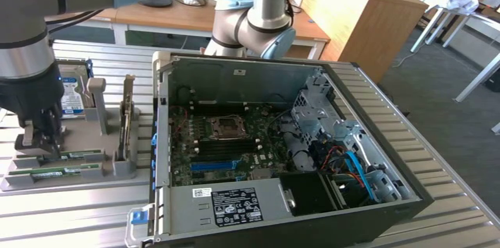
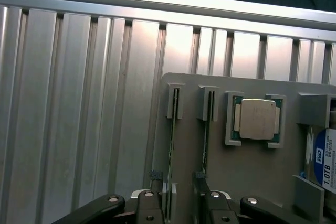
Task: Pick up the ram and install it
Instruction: 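Pick up the ram and move it above insertion slot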
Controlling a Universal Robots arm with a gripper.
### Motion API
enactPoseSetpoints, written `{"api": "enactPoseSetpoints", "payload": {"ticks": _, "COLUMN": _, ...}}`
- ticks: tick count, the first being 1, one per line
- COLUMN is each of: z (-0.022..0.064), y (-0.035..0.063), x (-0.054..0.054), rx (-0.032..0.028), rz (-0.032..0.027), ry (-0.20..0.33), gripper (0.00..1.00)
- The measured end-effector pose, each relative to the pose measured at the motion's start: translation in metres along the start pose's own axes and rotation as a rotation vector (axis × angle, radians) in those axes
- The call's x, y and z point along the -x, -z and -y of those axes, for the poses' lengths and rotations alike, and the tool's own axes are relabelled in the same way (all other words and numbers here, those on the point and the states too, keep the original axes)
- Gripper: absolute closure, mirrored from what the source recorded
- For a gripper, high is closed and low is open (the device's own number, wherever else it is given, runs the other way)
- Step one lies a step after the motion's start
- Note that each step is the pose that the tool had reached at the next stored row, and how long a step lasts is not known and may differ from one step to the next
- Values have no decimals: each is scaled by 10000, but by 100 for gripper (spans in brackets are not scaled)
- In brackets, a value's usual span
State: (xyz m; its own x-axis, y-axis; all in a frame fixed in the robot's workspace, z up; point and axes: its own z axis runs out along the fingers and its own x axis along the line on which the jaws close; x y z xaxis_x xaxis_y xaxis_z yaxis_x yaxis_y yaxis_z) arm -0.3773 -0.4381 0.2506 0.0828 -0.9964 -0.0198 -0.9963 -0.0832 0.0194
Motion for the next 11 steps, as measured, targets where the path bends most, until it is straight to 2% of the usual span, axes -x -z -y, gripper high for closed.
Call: {"api": "enactPoseSetpoints", "payload": {"ticks": 11, "z": 3, "y": -148, "x": -6, "rx": -2, "rz": 1, "ry": 0, "gripper": 64}}
